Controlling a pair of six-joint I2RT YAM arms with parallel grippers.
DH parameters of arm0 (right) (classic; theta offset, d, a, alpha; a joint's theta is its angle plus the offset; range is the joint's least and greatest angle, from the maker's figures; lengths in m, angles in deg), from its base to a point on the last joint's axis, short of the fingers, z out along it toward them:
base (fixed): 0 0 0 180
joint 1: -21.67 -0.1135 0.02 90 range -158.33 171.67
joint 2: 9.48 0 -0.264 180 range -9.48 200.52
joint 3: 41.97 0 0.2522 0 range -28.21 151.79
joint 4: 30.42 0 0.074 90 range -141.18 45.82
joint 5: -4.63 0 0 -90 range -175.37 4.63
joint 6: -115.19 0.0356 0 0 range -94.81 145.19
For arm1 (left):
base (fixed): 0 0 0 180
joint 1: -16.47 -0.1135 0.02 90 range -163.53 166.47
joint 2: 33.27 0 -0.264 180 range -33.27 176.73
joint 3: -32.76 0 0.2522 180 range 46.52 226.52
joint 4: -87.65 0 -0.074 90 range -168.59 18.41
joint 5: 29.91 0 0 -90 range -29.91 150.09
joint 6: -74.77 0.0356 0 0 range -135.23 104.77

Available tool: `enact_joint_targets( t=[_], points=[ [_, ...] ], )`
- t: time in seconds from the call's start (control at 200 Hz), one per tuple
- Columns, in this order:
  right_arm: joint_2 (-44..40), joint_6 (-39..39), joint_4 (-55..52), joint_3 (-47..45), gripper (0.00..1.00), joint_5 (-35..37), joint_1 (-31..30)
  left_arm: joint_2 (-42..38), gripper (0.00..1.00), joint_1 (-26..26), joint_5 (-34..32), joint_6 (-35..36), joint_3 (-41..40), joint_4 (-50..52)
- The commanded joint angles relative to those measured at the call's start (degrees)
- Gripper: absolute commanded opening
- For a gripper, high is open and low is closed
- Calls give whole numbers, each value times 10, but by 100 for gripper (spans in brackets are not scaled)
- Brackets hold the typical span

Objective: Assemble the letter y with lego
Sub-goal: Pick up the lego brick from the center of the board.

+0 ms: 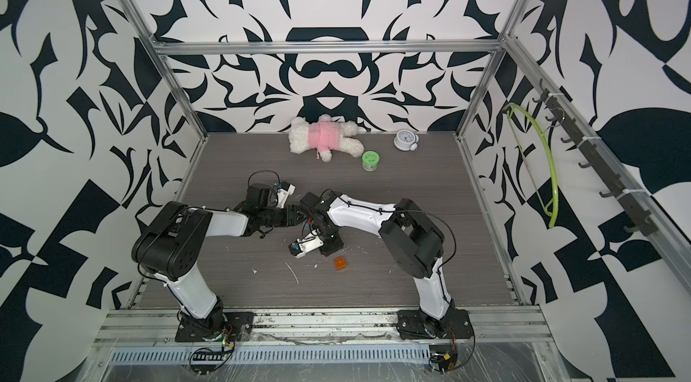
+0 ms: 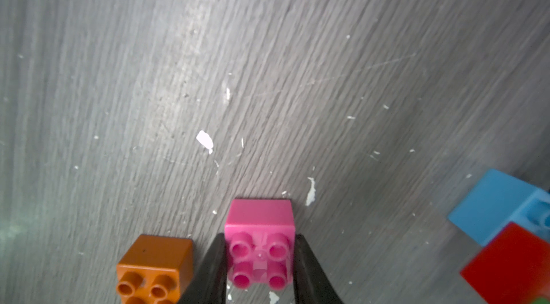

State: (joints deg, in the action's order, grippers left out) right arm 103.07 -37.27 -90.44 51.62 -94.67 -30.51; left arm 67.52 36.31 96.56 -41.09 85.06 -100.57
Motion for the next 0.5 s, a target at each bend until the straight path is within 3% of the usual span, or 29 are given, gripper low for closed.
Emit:
enact_joint_targets(
  t=[0.0, 0.21, 0.495],
  points=[
    [-5, 6, -15, 22, 27, -4, -3, 31, 50, -5, -54, 16, -24, 82],
    [-63, 50, -15, 12, 23, -2, 18, 32, 50, -5, -55, 16, -25, 82],
    [-115, 151, -42, 14, 20, 55, 144, 34, 50, -5, -55, 16, -23, 82]
  ],
)
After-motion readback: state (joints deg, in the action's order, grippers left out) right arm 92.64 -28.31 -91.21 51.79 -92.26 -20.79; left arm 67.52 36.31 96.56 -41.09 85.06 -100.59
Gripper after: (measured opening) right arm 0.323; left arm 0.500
